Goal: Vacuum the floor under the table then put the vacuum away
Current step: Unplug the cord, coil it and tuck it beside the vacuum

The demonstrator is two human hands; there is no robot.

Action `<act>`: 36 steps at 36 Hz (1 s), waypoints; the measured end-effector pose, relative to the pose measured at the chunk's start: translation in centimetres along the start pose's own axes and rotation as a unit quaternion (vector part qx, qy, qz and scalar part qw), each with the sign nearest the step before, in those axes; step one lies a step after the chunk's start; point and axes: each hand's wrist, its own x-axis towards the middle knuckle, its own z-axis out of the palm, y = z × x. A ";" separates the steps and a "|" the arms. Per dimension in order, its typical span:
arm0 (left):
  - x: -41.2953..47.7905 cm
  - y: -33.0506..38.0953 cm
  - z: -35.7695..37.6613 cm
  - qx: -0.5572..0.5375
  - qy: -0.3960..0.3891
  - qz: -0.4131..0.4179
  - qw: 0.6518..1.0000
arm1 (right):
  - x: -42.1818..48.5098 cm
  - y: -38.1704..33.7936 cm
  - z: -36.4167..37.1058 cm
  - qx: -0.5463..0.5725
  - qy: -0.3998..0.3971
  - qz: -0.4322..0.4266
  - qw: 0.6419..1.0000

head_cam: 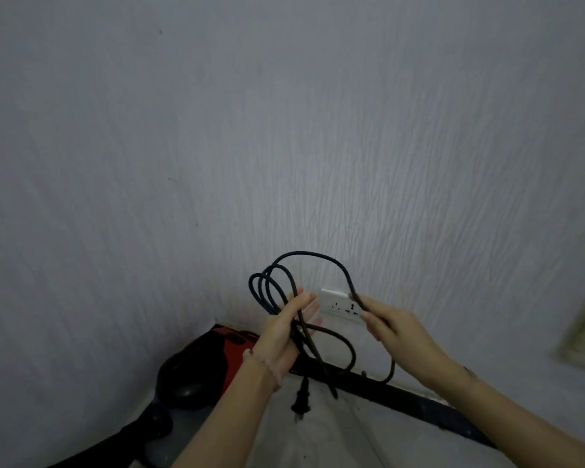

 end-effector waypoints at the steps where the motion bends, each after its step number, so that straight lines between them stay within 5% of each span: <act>1: 0.1 -0.2 0.0 0.003 -0.005 -0.003 1.000 | -0.1 -0.4 0.1 -0.015 -0.004 -0.019 1.000; 9: 0.3 -1.3 0.2 0.000 -0.064 -0.027 0.998 | -0.5 -1.0 2.4 -0.182 -0.092 -0.130 0.970; 14: 0.4 -1.6 0.2 -0.053 -0.080 -0.008 0.995 | -0.3 0.0 2.5 -0.228 -0.081 -0.077 0.967; 20: 0.5 -2.2 0.0 0.049 -0.041 0.036 0.997 | -0.8 1.1 3.4 -0.331 -0.152 -0.085 0.927; 26: 0.1 -1.5 0.2 0.026 -0.035 0.027 0.999 | -0.8 1.2 4.0 -0.272 -0.139 -0.087 0.948; 30: 0.7 -1.4 -0.6 -0.042 0.009 -0.015 0.999 | -0.9 0.1 3.2 -0.068 -0.183 0.032 0.980; 33: 1.3 -1.1 -1.2 -0.035 0.039 -0.020 0.998 | -1.4 -0.3 2.3 0.081 -0.209 0.129 0.966; 36: 2.0 -1.1 -1.6 -0.006 0.107 -0.013 0.994 | -1.8 -0.1 1.9 0.134 -0.204 0.138 0.960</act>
